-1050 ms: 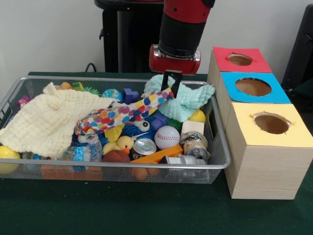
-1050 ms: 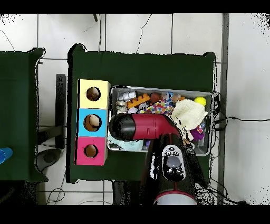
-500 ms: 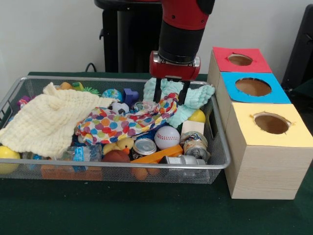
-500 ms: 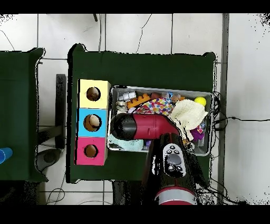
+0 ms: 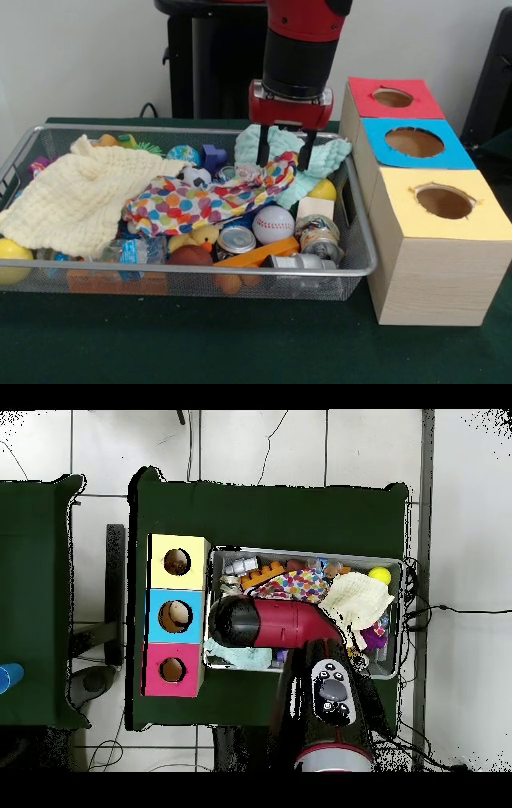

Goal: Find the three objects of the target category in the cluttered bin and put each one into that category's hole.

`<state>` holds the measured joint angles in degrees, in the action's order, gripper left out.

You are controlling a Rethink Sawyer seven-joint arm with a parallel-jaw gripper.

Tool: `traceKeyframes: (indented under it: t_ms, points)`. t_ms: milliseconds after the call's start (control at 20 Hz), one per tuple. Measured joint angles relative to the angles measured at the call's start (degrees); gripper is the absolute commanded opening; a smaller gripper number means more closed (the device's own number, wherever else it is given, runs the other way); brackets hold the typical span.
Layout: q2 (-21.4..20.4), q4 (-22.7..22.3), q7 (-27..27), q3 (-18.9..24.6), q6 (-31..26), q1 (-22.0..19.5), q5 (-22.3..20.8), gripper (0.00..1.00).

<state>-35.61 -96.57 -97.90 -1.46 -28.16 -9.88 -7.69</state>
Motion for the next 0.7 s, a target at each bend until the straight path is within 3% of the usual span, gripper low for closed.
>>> traceKeyframes:
  t_ms: [500, 700]
  points:
    - [0.57, 1.63, 0.0, -0.99, 0.0, -2.33, 2.12, 1.0]
    - [2.39, 3.3, 0.0, -1.17, 1.69, -5.15, 2.07, 1.0]
